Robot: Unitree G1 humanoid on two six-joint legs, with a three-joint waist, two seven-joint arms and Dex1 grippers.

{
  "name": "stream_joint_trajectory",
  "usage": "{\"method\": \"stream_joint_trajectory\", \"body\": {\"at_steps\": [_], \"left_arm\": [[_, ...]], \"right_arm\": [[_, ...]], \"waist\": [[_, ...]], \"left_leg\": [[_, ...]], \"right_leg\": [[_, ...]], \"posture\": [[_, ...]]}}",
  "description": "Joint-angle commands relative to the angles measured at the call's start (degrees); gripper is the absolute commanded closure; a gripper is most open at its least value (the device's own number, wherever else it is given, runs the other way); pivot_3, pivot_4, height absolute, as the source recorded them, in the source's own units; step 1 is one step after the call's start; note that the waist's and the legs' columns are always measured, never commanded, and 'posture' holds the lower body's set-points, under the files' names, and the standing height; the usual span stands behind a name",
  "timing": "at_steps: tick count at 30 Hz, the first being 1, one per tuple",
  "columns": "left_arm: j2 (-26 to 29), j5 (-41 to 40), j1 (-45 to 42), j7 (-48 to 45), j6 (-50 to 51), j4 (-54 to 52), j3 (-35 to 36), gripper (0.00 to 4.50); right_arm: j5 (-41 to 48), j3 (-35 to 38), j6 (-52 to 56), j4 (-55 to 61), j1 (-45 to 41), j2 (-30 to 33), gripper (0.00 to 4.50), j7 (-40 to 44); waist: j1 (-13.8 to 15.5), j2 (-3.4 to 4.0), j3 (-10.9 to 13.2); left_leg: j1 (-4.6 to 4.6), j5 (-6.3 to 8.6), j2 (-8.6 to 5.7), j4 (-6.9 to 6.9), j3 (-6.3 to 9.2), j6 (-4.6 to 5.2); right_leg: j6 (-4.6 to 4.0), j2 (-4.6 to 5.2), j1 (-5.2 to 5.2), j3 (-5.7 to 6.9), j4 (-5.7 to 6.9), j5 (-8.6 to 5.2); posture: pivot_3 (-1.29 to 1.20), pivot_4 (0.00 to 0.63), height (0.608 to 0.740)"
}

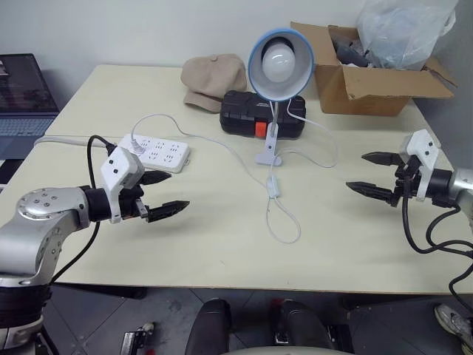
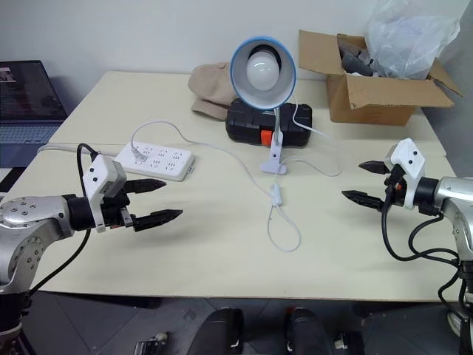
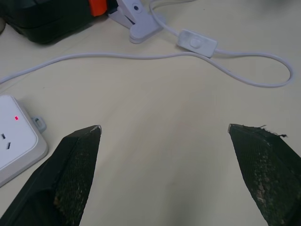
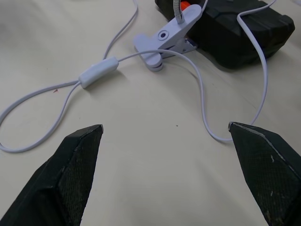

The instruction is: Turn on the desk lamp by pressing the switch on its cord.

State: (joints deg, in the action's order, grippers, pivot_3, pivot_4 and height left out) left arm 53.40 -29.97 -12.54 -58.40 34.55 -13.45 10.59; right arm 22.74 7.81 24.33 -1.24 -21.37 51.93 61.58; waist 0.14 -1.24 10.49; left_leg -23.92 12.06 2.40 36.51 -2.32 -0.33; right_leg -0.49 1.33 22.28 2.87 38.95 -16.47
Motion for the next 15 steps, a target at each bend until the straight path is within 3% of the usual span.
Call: {"method": "stream_joint_trajectory", "body": {"at_steps": [1, 6, 15], "left_arm": [[0.03, -0.18, -1.13, -1.56, -2.17, -0.29, 0.19, 0.0], [-0.21, 0.44, -2.01, -0.81, -1.67, -0.32, -0.2, 0.0], [-1.46, -0.88, -5.18, -1.51, 0.1, -0.88, -1.43, 0.0]], "right_arm": [[0.51, 2.14, -0.34, 1.87, -0.28, 1.01, 0.02, -0.05], [0.01, 1.85, -0.28, 1.93, 0.05, 1.24, 0.02, -0.57], [2.23, -0.47, 18.55, 5.68, -5.23, -0.8, 0.02, -8.76]], "waist": [[-0.03, 0.0, 0.0], [-0.05, 0.0, 0.0], [-0.25, 0.0, 0.0]], "left_leg": [[0.0, 0.0, 0.01, 0.0, -0.01, 0.0], [0.03, 0.0, 0.08, 0.0, -0.07, 0.0], [0.05, 0.0, 0.11, 0.01, -0.14, 0.0]], "right_leg": [[0.0, -0.01, 0.0, -0.01, 0.0, 0.0], [0.0, -0.06, 0.01, -0.06, 0.0, 0.0], [0.0, -0.09, 0.03, -0.14, 0.03, 0.02]], "posture": [[0.0, 0.15, 0.74], [0.0, 0.15, 0.74], [0.0, 0.15, 0.74]]}}
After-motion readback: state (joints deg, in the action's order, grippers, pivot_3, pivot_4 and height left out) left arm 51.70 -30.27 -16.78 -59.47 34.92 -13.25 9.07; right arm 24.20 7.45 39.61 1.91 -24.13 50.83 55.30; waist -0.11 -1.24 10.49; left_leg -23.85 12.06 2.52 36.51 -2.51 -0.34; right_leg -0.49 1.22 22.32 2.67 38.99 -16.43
